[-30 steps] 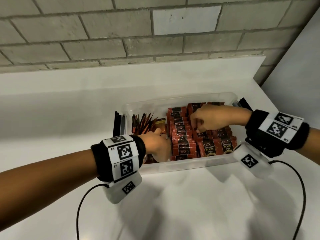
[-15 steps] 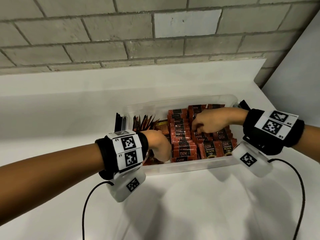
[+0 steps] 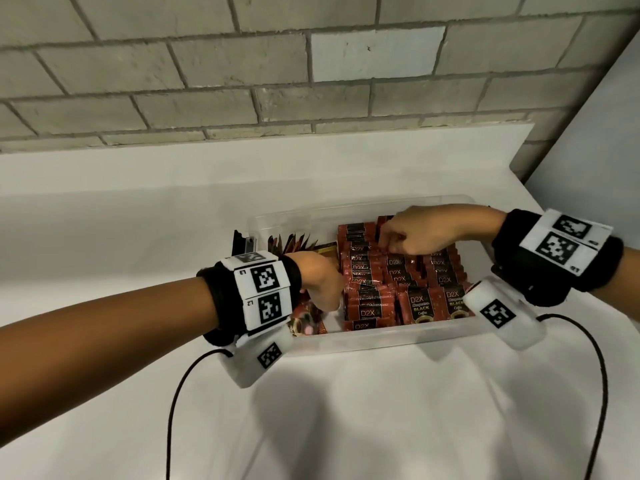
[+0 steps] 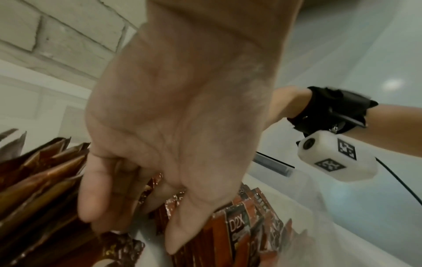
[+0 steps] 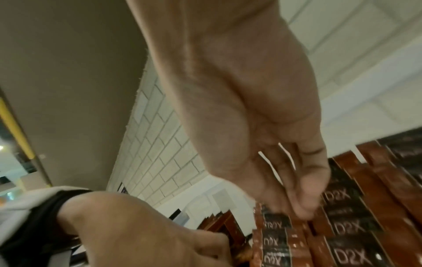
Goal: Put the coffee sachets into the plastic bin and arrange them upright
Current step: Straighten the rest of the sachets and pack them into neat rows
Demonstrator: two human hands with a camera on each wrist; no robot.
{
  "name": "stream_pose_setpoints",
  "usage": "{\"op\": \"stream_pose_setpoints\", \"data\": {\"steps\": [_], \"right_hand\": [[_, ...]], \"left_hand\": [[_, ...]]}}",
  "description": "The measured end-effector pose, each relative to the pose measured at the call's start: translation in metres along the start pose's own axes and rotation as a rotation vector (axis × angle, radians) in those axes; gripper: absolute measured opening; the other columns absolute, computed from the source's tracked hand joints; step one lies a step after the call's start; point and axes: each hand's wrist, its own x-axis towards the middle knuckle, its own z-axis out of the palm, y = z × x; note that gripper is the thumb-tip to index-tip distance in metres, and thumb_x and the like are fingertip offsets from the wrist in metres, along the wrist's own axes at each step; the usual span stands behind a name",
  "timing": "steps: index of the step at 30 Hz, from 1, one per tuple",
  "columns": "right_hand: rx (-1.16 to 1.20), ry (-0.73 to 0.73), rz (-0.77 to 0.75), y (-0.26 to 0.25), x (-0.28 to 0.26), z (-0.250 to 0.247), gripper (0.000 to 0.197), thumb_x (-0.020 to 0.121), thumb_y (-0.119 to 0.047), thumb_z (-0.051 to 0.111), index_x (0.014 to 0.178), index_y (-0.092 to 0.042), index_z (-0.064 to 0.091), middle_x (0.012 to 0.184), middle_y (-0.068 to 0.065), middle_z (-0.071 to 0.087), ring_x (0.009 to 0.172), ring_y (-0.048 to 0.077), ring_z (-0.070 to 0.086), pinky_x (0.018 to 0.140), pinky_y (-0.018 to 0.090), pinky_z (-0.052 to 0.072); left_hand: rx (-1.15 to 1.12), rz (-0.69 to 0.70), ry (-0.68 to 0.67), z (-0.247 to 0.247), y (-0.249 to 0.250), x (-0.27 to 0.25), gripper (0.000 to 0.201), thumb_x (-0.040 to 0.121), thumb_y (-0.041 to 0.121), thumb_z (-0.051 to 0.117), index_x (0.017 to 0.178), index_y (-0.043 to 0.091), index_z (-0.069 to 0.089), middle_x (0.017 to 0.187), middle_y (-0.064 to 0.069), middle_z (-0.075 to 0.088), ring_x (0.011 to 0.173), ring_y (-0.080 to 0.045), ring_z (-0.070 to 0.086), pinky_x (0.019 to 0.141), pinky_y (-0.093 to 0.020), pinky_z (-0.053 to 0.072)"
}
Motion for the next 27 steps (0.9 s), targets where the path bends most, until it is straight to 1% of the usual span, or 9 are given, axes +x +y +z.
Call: {"op": "stream_pose_setpoints", "data": {"steps": [2,4,8,12,14,16,18,23,27], "right_hand": [[0.023,-0.038,-0.032,-0.002,-0.009,-0.002,0.029,0.097,-0.022,0.049,0.123,-0.011,0.056,0.118,0.001,0.061,0.103,0.016,0.057,0.080,0.021,0.043],[0.031,-0.171,-0.042,-0.007,-0.018,0.004,0.028,0.096,-0.023,0.050,0.121,-0.012,0.057,0.113,0.002,0.065,0.100,0.015,0.062,0.077,0.018,0.045],[-0.020,-0.285,-0.017,-0.017,-0.019,0.019,0.029,0.096,-0.014,0.051,0.123,-0.008,0.058,0.103,-0.003,0.063,0.102,0.015,0.057,0.096,0.033,0.045],[0.146,-0.258,0.051,-0.011,-0.011,0.018,0.026,0.093,-0.006,0.054,0.118,-0.001,0.058,0.093,-0.003,0.064,0.097,0.014,0.058,0.102,0.036,0.042],[0.275,-0.238,0.071,-0.003,-0.007,0.015,0.024,0.093,-0.002,0.050,0.116,-0.001,0.057,0.095,0.001,0.064,0.089,0.011,0.060,0.095,0.029,0.047],[0.400,-0.233,0.088,0.005,-0.003,0.014,0.021,0.096,0.001,0.042,0.111,-0.001,0.057,0.097,0.010,0.065,0.078,0.012,0.062,0.076,0.021,0.054],[0.434,-0.256,0.113,0.010,-0.002,0.015,0.023,0.097,0.000,0.039,0.109,-0.001,0.058,0.093,0.011,0.063,0.074,0.012,0.061,0.067,0.019,0.053],[0.458,-0.296,0.124,0.010,0.004,0.021,0.029,0.098,-0.001,0.037,0.119,0.001,0.057,0.097,0.008,0.061,0.074,0.009,0.058,0.063,0.016,0.050],[0.526,-0.293,0.125,0.006,0.006,0.019,0.032,0.098,0.000,0.039,0.124,-0.005,0.055,0.104,0.006,0.060,0.077,0.009,0.056,0.067,0.017,0.049]], "left_hand": [[0.056,0.011,-0.034,0.003,-0.002,0.004,0.047,0.102,0.024,0.031,0.145,0.005,0.032,0.152,-0.014,0.029,0.136,-0.031,0.032,0.104,-0.037,0.034],[0.119,0.035,-0.085,0.007,-0.003,0.008,0.048,0.101,0.022,0.032,0.146,0.006,0.028,0.153,-0.013,0.025,0.140,-0.032,0.025,0.109,-0.041,0.028],[0.217,0.127,-0.148,0.009,0.005,0.010,0.052,0.101,0.017,0.032,0.150,0.008,0.018,0.157,-0.014,0.016,0.144,-0.032,0.015,0.114,-0.044,0.018],[0.313,0.158,-0.127,0.010,0.011,0.013,0.049,0.098,0.017,0.033,0.146,0.007,0.030,0.154,-0.016,0.024,0.141,-0.034,0.021,0.115,-0.046,0.022],[0.305,0.164,-0.131,0.010,0.009,0.014,0.049,0.097,0.016,0.033,0.145,0.007,0.032,0.152,-0.016,0.028,0.140,-0.035,0.025,0.114,-0.049,0.023],[0.235,0.171,-0.146,0.009,0.006,0.015,0.048,0.098,0.015,0.031,0.145,0.007,0.032,0.151,-0.017,0.030,0.139,-0.035,0.026,0.114,-0.050,0.023],[0.158,0.186,-0.159,0.007,0.003,0.012,0.047,0.100,0.012,0.029,0.146,0.003,0.030,0.151,-0.016,0.031,0.139,-0.035,0.027,0.115,-0.048,0.023],[0.064,0.193,-0.168,0.009,-0.001,0.013,0.048,0.101,0.016,0.027,0.148,0.005,0.026,0.154,-0.015,0.025,0.142,-0.034,0.020,0.116,-0.047,0.019],[0.049,0.177,-0.160,0.007,0.000,0.008,0.048,0.100,0.016,0.028,0.146,0.004,0.029,0.153,-0.016,0.027,0.141,-0.034,0.022,0.116,-0.046,0.021]]}}
